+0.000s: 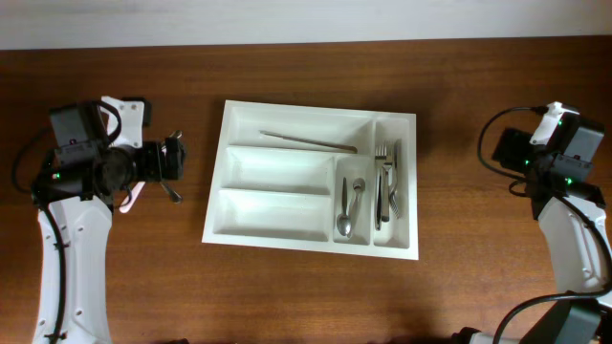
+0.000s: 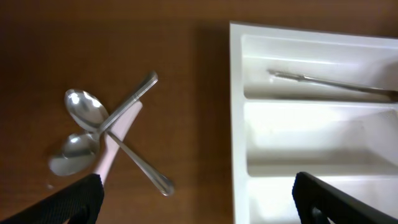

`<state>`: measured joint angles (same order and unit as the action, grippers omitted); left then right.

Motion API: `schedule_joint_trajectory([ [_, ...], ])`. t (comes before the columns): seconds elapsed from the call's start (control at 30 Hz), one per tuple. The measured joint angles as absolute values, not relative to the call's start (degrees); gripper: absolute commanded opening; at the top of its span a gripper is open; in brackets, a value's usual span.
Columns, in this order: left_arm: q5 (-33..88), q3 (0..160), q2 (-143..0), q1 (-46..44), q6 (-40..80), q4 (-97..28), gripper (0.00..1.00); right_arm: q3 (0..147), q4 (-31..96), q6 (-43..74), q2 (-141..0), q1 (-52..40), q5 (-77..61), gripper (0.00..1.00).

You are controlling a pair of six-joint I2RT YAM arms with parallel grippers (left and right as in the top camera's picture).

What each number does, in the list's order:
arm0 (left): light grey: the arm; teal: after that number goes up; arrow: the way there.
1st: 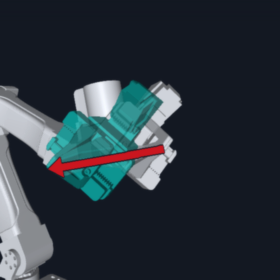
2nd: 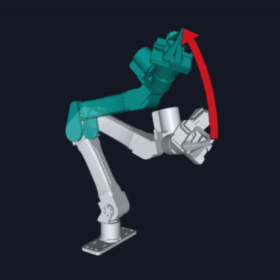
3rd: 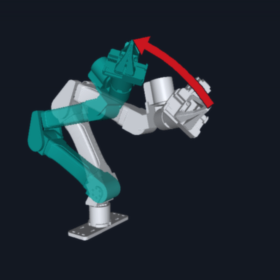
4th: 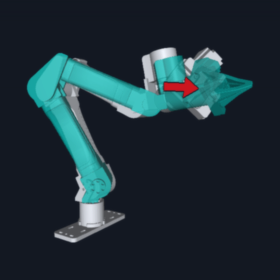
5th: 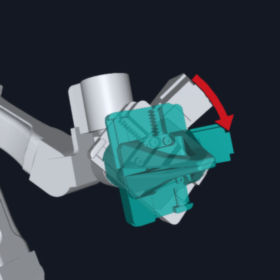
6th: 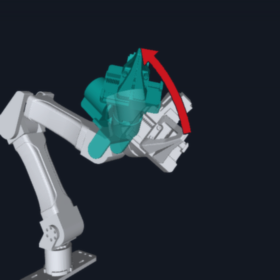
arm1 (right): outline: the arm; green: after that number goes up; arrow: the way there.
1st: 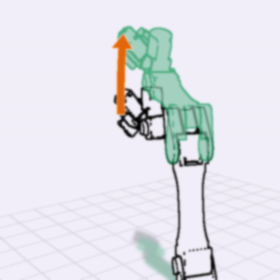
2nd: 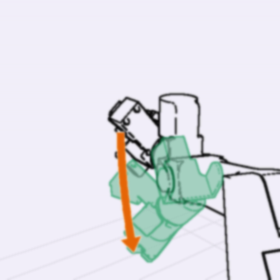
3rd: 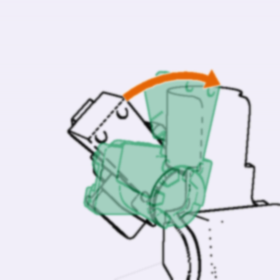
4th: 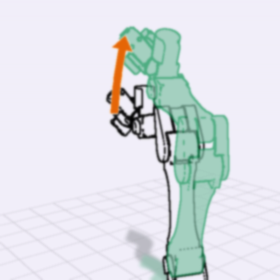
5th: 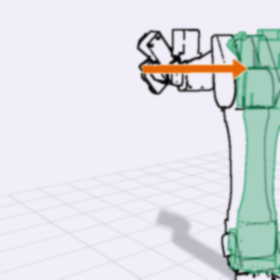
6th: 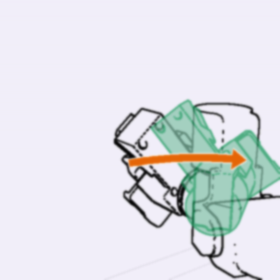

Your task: Pack container

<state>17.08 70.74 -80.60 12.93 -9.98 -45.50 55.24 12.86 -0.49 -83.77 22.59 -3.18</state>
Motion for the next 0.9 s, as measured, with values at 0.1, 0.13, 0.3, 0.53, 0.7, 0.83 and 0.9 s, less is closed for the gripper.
schedule_joint_trajectory([
  [0.1, 17.89, 70.74, -80.6, 12.93, -8.67, -48.8, 0.99, 55.24, 13.85, -1.52, -83.77, 22.59, -3.57, 0.99],
  [0.13, 18.09, 70.74, -80.6, 12.93, -8.4, -49.17, 0.99, 55.24, 14.74, -1.54, -83.77, 22.59, -3.62, 0.99],
  [0.3, 16.08, 70.74, -80.6, 12.93, -8.84, -48.18, 0.99, 55.29, 21.78, -1.76, -83.77, 22.59, -3.97, 0.99],
  [0.53, -0.08, 70.76, -81.01, 14.46, -4.62, -42.85, 0.99, 55.29, 24.25, -1.78, -83.77, 22.59, -4.01, 0.99],
  [0.7, -3.49, 71.85, -85.67, 17.76, -1.89, -43.88, 0.99, 55.29, 24.27, -1.78, -83.77, 22.59, -4.01, 0.99],
  [0.83, -4.1, 74.94, -92.99, 19.33, -1.98, -48.8, 0.96, 55.29, 24.27, -1.78, -83.77, 22.59, -4.01, 0.99],
  [0.9, -3.64, 77.36, -96.86, 19.53, -4.25, -51.11, 0.92, 55.29, 24.25, -1.83, -83.77, 22.59, -4.01, 0.99],
])
